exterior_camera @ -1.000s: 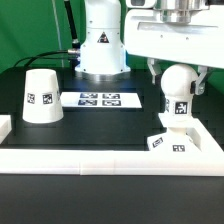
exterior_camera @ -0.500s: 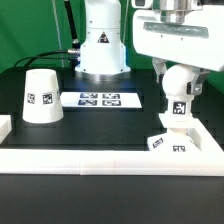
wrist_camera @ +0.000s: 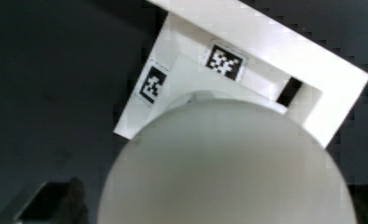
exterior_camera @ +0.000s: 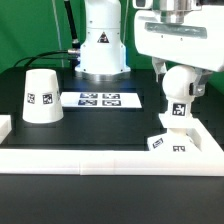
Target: Assemble lamp
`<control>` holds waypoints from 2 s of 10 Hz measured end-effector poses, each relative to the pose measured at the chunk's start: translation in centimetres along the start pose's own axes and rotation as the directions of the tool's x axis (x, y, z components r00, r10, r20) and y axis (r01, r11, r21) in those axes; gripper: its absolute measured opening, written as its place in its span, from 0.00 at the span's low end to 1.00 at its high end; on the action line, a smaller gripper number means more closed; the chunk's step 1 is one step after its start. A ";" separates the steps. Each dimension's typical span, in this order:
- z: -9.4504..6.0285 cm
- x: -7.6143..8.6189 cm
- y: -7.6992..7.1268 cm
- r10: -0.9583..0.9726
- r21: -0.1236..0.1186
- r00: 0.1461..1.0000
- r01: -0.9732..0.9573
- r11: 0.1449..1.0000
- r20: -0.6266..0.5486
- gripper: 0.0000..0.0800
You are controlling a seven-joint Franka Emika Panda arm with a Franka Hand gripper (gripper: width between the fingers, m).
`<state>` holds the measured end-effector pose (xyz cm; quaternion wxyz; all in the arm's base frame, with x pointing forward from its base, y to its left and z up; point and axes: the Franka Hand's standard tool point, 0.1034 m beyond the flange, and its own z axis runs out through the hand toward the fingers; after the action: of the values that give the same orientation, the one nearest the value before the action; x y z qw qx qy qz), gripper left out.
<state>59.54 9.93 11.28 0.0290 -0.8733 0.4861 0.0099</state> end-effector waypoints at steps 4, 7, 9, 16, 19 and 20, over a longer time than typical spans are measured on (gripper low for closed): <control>0.0 -0.2 0.0 -0.371 -0.002 0.929 0.371 0.929 0.003 0.87; 0.0 -0.2 0.0 -0.618 -0.001 0.786 0.618 0.786 0.004 0.87; 0.0 -0.2 -0.1 -0.755 -0.001 0.656 0.755 0.656 0.004 0.87; 0.1 -0.6 -0.3 -0.984 -0.029 0.176 0.984 0.175 0.012 0.87; 0.1 -0.5 -0.3 -0.998 -0.030 0.053 0.998 0.053 0.017 0.87; 0.1 -0.4 -0.2 -1.000 -0.036 -0.019 0.999 -0.020 0.022 0.87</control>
Offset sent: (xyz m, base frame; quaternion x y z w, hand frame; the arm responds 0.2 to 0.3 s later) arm -0.0004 0.0018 0.0022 0.0028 0.0002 -0.2035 0.9791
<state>59.48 10.43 11.23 0.0071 -0.9590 -0.2834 -0.0081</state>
